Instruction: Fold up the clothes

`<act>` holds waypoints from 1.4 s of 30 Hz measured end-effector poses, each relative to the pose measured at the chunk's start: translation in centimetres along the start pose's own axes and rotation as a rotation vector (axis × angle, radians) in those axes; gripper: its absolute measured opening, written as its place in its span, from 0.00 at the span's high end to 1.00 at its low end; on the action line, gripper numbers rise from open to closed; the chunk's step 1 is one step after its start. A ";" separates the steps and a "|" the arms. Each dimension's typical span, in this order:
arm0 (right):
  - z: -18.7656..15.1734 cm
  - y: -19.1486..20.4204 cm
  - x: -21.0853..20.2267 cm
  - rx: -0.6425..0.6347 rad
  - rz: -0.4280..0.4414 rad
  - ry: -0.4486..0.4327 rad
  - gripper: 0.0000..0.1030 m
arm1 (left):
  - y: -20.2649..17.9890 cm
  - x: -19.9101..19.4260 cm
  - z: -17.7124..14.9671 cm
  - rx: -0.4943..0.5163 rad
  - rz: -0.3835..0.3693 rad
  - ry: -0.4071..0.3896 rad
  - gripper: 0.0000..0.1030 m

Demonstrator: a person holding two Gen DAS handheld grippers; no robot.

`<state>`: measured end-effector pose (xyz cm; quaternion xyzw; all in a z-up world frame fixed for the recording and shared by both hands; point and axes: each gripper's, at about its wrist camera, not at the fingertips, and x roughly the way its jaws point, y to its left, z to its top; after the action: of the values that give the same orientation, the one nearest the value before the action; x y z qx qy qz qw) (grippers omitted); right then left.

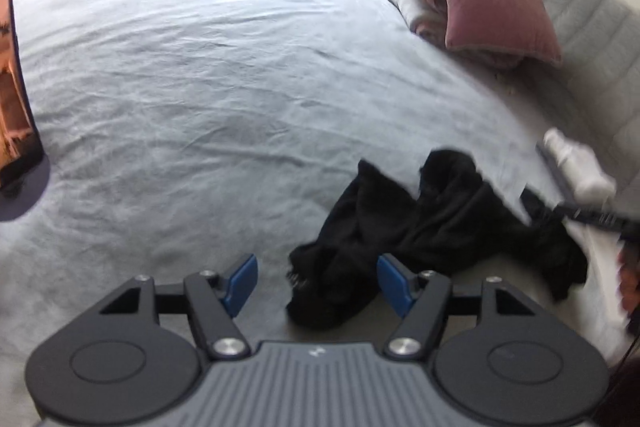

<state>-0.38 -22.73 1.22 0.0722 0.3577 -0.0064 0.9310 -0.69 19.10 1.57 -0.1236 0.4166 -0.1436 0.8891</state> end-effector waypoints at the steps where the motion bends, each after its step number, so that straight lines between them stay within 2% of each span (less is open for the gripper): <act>1: 0.1 0.7 0.2 -0.010 0.020 -0.001 0.56 | 0.0 0.3 0.2 -0.024 -0.002 -0.003 0.34; 3: 0.1 2.3 0.6 -0.027 0.073 0.005 0.56 | -0.3 1.1 0.6 -0.061 0.007 -0.013 0.36; 6: 0.0 4.8 1.0 -0.064 0.158 0.009 0.56 | -1.5 2.5 1.0 -0.048 0.027 -0.017 0.39; 9: -0.4 7.1 1.2 -0.124 0.197 0.005 0.56 | -2.7 4.4 1.6 -0.039 0.016 -0.016 0.44; 12: -1.0 8.3 1.5 -0.166 0.201 0.023 0.56 | -3.5 6.3 2.0 -0.054 0.010 0.003 0.45; 17: -1.8 7.9 1.8 -0.178 0.192 0.047 0.56 | -5.4 9.5 2.3 -0.082 0.052 0.026 0.47; 18: -1.7 7.8 1.7 -0.176 0.194 0.043 0.56 | -5.8 10.0 2.3 -0.083 0.059 0.026 0.54; 19: -1.7 7.6 1.6 -0.173 0.195 0.038 0.56 | -6.3 10.2 2.3 -0.074 0.068 0.022 0.72; 21: -1.7 7.4 1.3 -0.168 0.198 0.029 0.56 | -7.0 10.4 2.2 -0.073 0.071 0.007 0.96; 24: -1.6 7.0 1.0 -0.160 0.202 0.015 0.56 | -8.0 9.0 2.3 -0.095 0.077 -0.110 0.97; 25: -1.6 6.8 0.9 -0.158 0.203 0.011 0.56 | -8.3 8.3 2.4 -0.094 0.058 -0.153 0.97; 28: -1.5 6.8 0.1 -0.172 0.225 -0.022 0.56 | -9.1 6.0 2.8 -0.104 -0.077 -0.240 0.97; 32: -1.5 7.0 -1.4 -0.196 0.286 -0.079 0.56 | -10.5 3.3 2.8 -0.050 -0.253 -0.308 0.97; 34: -1.5 7.2 -2.0 -0.211 0.312 -0.109 0.52 | -11.0 2.5 2.6 -0.022 -0.335 -0.316 0.97; 36: -1.5 7.4 -2.6 -0.222 0.336 -0.138 0.43 | -11.6 2.2 2.4 0.007 -0.409 -0.310 0.97; 42: -1.7 7.7 -3.5 -0.239 0.390 -0.186 0.41 | -12.9 2.0 1.5 0.102 -0.594 -0.281 0.97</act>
<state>-3.63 -15.01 3.31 0.0285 0.2481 0.2090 0.9455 -0.27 6.54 5.52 -0.2134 0.2278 -0.3988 0.8623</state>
